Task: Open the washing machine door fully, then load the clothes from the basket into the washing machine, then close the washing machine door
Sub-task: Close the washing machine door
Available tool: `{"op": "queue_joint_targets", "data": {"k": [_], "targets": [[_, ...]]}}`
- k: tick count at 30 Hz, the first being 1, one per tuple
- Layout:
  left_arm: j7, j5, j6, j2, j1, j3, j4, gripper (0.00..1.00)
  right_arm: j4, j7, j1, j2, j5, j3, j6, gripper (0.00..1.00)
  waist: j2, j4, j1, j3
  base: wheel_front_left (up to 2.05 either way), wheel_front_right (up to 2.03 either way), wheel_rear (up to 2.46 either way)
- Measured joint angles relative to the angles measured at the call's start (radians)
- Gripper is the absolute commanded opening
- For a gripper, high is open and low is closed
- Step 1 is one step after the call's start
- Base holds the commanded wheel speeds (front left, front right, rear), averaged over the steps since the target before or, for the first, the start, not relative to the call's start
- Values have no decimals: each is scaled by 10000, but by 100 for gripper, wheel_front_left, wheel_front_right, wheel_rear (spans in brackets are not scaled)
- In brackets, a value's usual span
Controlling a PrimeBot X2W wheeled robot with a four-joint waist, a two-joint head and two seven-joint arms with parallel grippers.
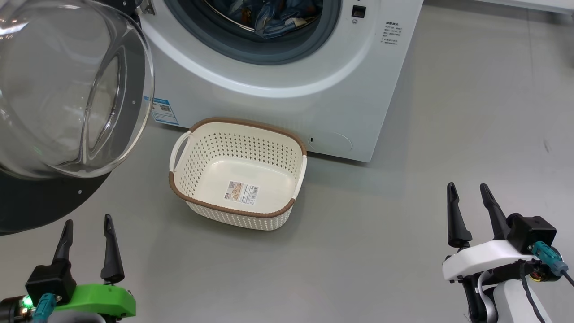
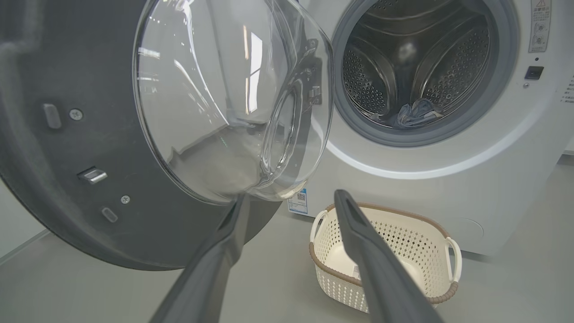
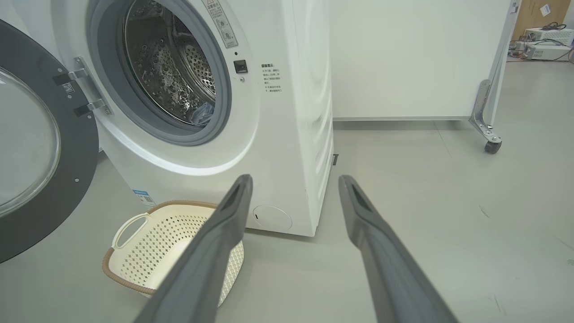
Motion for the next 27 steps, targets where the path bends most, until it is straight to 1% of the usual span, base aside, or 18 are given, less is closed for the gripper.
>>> {"op": "queue_joint_targets", "data": {"k": [4,12,13,15,18,27], "targets": [[0,-25,94,0,0,2,-2,100,10,0,0,4,-13,59,0,100,0,286,0,53,0,0,0],[0,-77,105,0,1,8,-2,100,29,0,-1,10,-61,144,0,100,0,755,0,108,0,0,0],[0,-79,173,-2,6,35,-4,100,42,0,-4,6,-69,201,0,100,0,794,0,109,0,0,0],[0,-167,278,2,11,92,-4,100,77,0,-4,17,-69,278,0,100,0,837,0,101,0,0,0],[0,-347,313,0,14,150,2,100,86,0,-4,17,-69,309,0,100,0,862,0,79,0,0,0],[0,-347,454,2,21,255,-6,100,151,0,-4,13,-84,330,0,100,0,936,0,54,0,0,0]]}}
